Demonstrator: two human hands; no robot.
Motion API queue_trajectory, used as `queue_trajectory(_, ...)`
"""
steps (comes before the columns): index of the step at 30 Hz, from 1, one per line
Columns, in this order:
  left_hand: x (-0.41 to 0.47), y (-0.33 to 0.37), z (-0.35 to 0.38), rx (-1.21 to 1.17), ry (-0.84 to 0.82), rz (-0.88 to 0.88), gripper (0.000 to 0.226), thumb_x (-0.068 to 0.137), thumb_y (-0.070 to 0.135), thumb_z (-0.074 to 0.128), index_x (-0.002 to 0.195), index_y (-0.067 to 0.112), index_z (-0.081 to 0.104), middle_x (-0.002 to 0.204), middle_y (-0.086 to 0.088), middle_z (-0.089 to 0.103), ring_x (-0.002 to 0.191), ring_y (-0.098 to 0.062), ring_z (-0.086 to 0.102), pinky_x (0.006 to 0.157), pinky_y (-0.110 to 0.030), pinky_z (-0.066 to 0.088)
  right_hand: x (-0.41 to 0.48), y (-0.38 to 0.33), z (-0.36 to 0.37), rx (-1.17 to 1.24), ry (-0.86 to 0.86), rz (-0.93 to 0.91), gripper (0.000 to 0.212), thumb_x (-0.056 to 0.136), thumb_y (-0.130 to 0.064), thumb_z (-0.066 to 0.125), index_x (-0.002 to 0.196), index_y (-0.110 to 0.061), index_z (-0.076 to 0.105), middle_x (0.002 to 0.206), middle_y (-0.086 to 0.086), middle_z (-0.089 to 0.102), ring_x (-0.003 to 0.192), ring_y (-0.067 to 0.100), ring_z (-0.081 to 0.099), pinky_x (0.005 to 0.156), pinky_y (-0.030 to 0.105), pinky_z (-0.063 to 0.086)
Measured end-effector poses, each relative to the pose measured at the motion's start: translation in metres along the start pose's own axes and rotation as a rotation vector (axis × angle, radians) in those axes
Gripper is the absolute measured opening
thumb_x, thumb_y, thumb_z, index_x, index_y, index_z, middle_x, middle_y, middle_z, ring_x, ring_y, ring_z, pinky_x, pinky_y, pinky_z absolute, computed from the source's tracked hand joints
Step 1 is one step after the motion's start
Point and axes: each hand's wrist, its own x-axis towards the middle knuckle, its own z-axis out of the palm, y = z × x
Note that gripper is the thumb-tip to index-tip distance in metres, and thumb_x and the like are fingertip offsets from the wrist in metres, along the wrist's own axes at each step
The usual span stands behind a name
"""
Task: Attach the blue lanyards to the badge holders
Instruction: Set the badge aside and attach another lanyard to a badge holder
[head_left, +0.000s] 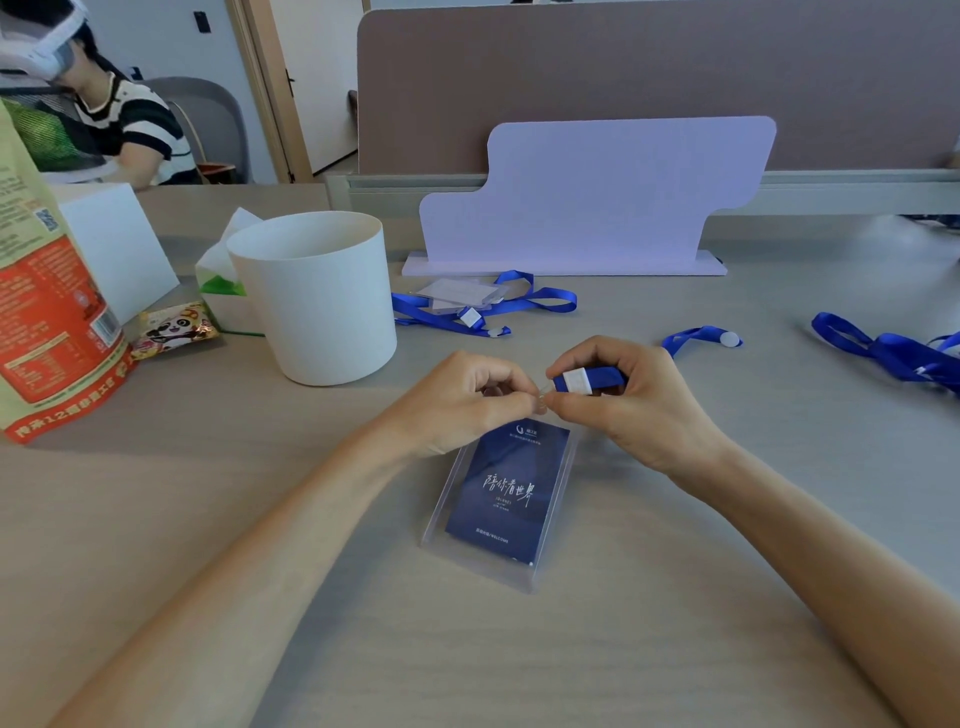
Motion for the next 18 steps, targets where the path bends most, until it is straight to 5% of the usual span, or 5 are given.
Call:
queue_trajectory(12, 0.0027, -0.0033, 0.0042, -0.003, 0.007, 0.033, 0.011, 0.073, 0.021, 0.059, 0.071, 0.020, 0.070, 0.069, 0.005, 0.065, 0.062, -0.001, 0.050, 0.063, -0.014, 0.039, 0.0004, 0.0022, 0.0055, 0.041, 0.037, 0.014, 0.038, 0.073, 0.004, 0.074, 0.083, -0.016, 0.044, 0.059, -0.006, 0.049, 0.046, 0.008, 0.035, 0.045, 0.015, 0.033)
queue_trajectory(18, 0.0038, -0.0051, 0.0070, -0.033, 0.001, 0.008, 0.013, 0.077, 0.016, 0.060, 0.070, 0.021, 0.070, 0.077, -0.007, 0.070, 0.073, -0.009, 0.058, 0.075, -0.030, 0.047, 0.0018, 0.0073, 0.0010, 0.012, -0.003, -0.002, 0.031, 0.076, 0.001, 0.075, 0.082, -0.019, 0.052, 0.062, -0.003, 0.051, 0.050, 0.009, 0.037, 0.048, 0.017, 0.034)
